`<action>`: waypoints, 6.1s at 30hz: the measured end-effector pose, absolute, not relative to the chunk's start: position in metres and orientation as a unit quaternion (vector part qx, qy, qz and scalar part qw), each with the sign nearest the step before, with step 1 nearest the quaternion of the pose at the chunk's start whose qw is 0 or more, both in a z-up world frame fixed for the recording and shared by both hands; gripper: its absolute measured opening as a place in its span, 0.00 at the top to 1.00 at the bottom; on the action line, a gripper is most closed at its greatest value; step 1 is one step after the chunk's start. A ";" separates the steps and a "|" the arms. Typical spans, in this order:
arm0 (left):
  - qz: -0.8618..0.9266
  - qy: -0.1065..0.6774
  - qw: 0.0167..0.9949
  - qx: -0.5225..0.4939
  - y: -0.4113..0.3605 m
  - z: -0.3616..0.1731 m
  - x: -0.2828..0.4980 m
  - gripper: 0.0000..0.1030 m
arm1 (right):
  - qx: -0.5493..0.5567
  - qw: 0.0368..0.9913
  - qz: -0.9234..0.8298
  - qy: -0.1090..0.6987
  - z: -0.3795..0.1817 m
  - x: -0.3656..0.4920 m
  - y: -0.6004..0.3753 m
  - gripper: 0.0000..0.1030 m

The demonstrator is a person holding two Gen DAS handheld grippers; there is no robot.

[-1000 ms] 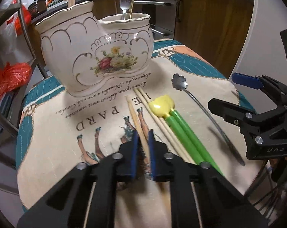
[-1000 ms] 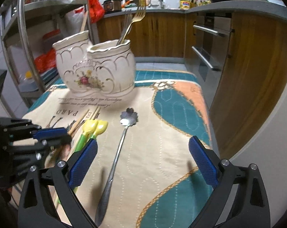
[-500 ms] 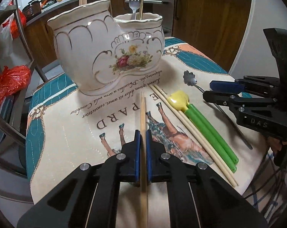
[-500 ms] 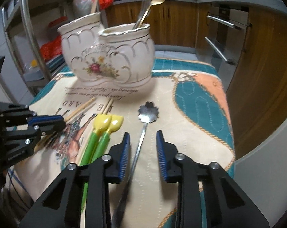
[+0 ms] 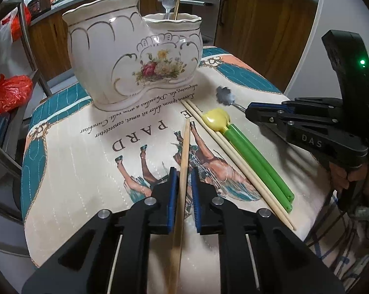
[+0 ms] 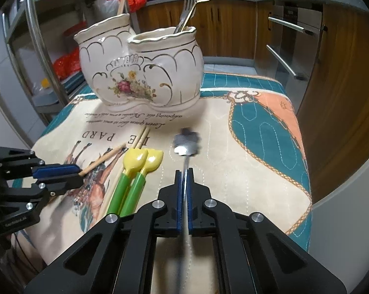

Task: Organize utensils
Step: 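Grasp a wooden chopstick with the left tool while the right grasps the silver spoon, then drop the chopstick in the tall holder with left tool while right drops spoon in short holder, then move both open tools back over the spatulas and chopsticks on the mat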

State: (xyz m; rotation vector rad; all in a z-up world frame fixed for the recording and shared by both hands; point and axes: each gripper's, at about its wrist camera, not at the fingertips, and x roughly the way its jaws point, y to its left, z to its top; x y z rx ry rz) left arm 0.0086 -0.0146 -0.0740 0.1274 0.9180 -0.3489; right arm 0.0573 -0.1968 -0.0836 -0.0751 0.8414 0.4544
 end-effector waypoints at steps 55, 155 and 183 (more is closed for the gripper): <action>-0.124 0.120 0.980 -0.101 0.058 0.092 0.117 0.94 | 0.106 0.953 0.258 0.118 0.059 0.141 -0.175 0.96; -0.056 0.182 0.982 -0.002 0.066 0.064 0.026 0.06 | 0.050 0.965 0.210 0.150 0.031 0.055 -0.224 0.05; -0.096 0.313 0.945 0.018 0.038 -0.035 -0.005 0.06 | -0.022 0.930 0.197 0.310 -0.045 0.036 -0.203 0.05</action>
